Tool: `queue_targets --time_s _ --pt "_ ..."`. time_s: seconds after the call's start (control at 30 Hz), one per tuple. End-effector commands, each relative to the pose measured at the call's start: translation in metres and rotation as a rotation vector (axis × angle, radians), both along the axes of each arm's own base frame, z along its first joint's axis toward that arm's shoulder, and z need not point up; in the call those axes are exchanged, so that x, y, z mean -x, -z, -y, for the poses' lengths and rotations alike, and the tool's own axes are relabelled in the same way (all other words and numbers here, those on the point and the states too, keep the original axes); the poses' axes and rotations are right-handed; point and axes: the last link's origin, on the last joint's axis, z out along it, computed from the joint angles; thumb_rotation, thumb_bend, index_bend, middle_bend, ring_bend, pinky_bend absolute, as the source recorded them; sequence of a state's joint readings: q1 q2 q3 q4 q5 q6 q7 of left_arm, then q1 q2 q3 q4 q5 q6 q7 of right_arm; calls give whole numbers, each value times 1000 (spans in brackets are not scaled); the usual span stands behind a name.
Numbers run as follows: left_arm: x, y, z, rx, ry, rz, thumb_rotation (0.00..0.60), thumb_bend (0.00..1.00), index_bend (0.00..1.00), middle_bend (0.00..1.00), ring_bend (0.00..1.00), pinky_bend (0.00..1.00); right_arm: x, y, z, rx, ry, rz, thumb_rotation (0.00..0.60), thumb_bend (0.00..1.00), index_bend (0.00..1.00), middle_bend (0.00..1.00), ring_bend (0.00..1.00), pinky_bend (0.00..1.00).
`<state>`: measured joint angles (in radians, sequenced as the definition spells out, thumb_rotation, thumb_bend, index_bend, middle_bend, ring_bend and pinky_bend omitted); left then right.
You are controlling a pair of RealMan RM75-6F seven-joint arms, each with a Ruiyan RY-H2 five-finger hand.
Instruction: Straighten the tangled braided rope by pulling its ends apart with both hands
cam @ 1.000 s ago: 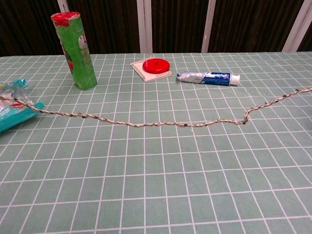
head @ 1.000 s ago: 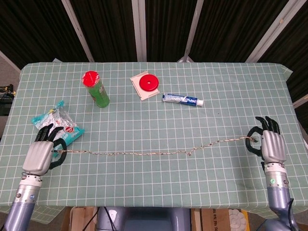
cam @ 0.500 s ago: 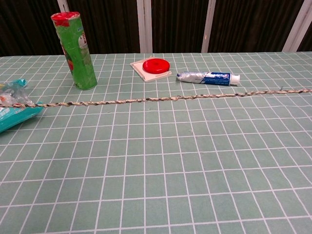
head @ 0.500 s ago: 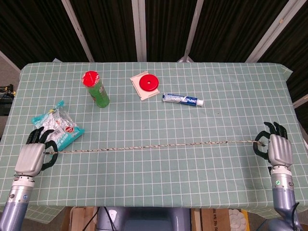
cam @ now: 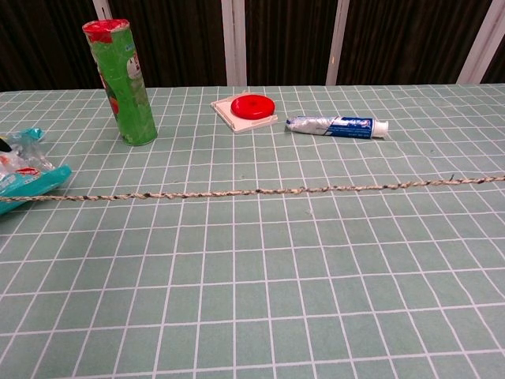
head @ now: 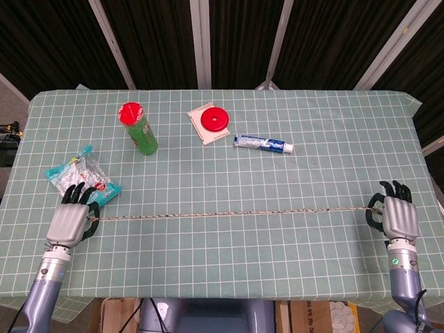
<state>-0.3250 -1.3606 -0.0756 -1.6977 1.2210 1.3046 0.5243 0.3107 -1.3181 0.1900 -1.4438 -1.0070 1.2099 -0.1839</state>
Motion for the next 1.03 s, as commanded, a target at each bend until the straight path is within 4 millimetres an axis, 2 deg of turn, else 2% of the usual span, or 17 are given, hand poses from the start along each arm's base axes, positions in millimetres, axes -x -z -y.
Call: queue_targets --time_s 0.03,0.17,0.2,0.3,0.37,0.47,0.57,0.8,1.03 --pt "1 6 -4 8 -9 -35 600 518 582 132 0 0 4 2 0 -10 19 -10 600 496 560 180 0 0" --pt "6 11 -6 36 -47 -105 600 493 551 108 0 0 6 4 -1 -58 50 -35 600 496 399 108 0 0" --pt "7 12 -5 44 -54 -121 600 470 533 96 0 0 6 4 -2 -69 55 -41 600 496 326 73 0 0" --pt "8 10 -3 53 -75 -152 600 364 438 50 0 0 5 4 -4 -87 68 -48 600 496 82 3 0 0" --pt "8 7 -2 55 -90 -165 600 271 372 14 0 0 6 3 -6 -92 84 -56 600 481 10 0 0 0" --pt "6 -1 2 52 -109 -161 600 156 280 0 0 0 1 0 -8 -85 93 -53 600 426 0 0 0 0" --pt "5 -12 9 38 -119 -117 600 94 189 0 0 0 -5 -7 -11 -61 67 -44 600 382 0 0 0 0" --pt "6 -38 35 -18 -76 62 600 63 85 0 0 0 -23 -25 -29 10 -56 -1 600 361 0 0 0 0" --pt "23 -70 74 -68 46 117 600 60 43 0 0 0 -28 -47 -69 49 -241 -69 600 348 0 0 0 0"
